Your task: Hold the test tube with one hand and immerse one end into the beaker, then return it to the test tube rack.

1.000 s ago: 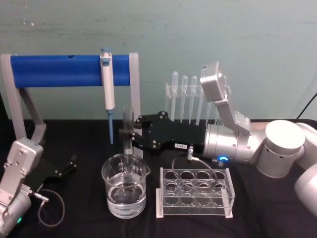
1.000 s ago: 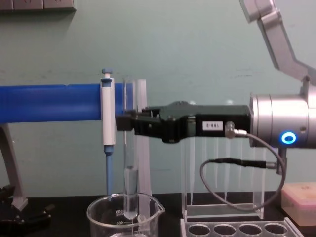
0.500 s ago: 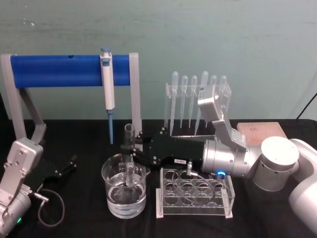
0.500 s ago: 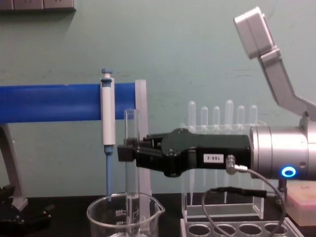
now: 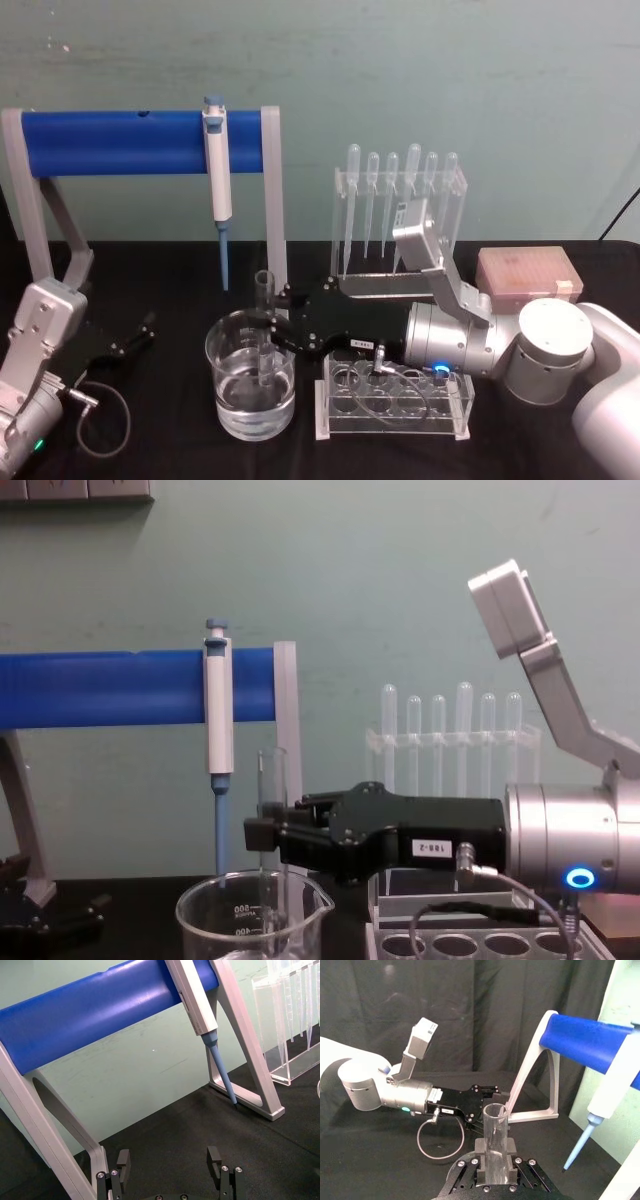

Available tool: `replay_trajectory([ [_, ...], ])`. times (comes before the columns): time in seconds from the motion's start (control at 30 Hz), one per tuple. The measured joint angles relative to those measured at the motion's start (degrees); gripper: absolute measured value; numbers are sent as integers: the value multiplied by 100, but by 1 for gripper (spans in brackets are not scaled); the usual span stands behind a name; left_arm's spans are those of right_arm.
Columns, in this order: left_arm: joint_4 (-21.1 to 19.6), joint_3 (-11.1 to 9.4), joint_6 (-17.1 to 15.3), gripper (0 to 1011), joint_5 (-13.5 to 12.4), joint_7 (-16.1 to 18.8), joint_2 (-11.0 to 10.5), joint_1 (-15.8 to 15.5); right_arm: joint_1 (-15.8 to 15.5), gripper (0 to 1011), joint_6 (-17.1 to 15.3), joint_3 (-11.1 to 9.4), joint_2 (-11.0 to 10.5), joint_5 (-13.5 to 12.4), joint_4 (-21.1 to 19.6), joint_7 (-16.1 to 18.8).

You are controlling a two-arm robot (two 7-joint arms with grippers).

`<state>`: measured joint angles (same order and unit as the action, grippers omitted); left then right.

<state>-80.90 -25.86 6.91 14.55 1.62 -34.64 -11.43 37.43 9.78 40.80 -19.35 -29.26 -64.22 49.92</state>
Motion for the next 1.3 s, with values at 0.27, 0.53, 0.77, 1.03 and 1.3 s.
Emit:
replay_trajectory([
  [0.27, 0, 0, 0, 1000, 0, 0, 0, 0, -73, 226, 162, -84, 99, 6, 204, 66],
  [0.53, 0, 0, 0, 1000, 0, 0, 0, 0, -108, 226, 254, -153, 154, 20, 286, 144],
  [0.77, 0, 0, 0, 1000, 0, 0, 0, 0, -124, 226, 255, -170, 174, 59, 287, 155],
  [1.03, 0, 0, 0, 1000, 0, 0, 0, 0, -127, 226, 238, -166, 179, 112, 282, 169],
  [1.3, 0, 0, 0, 1000, 0, 0, 0, 0, -123, 226, 234, -163, 191, 139, 276, 178],
])
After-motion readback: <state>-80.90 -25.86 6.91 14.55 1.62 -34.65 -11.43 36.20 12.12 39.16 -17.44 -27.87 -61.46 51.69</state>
